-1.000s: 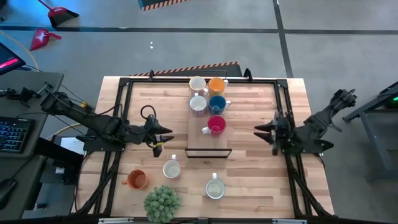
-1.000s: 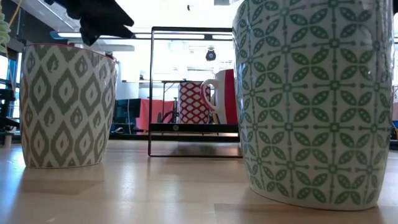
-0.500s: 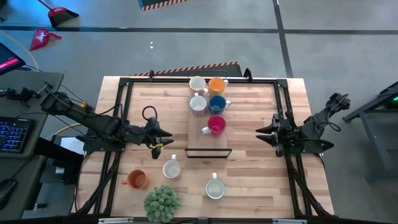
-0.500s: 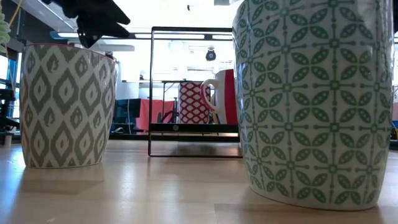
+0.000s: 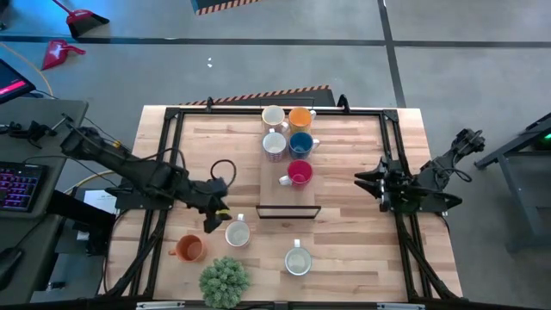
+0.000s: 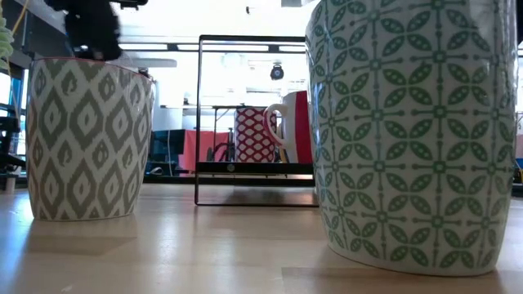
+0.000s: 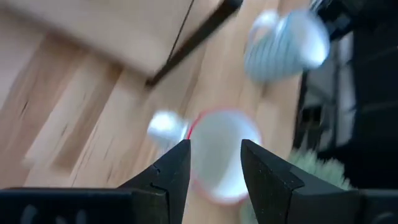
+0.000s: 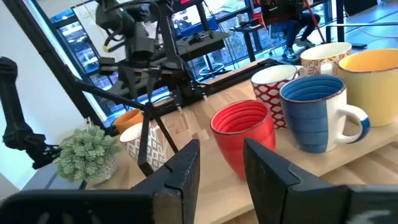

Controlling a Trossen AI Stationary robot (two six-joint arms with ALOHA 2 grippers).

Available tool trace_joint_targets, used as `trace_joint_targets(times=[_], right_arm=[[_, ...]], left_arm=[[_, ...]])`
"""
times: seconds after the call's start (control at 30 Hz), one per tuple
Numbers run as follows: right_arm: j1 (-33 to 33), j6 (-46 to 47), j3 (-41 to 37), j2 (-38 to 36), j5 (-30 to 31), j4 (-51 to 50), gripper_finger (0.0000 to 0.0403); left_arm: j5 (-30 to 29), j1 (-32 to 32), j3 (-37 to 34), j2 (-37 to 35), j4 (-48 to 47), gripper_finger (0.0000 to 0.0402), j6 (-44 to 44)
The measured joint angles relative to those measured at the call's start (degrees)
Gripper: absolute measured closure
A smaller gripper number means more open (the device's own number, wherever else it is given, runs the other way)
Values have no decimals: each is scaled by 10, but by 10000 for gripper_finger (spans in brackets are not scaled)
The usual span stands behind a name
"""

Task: Place coffee mugs
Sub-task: Put the orange cup on the shelf aligned with the other red cup

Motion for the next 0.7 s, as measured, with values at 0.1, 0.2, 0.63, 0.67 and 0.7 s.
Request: trace_joint_targets(times=[0.1,0.2,0.63,0.67,0.7], right_arm=[[0,0,0,0,0,-1,297],[0,2,0,0,0,-3,297],[0,33,0,0,-9,-5,297],[0,42,0,0,-11,-5,297],[0,46,0,0,-14,-5,297]], left_arm=[[14,-19,38,16,-95,270,-2],[17,-45,48,21,-152,270,-22],[14,-173,48,23,-253,270,-150],[14,-182,46,23,-258,270,-160],[14,-191,42,23,-260,270,-170]])
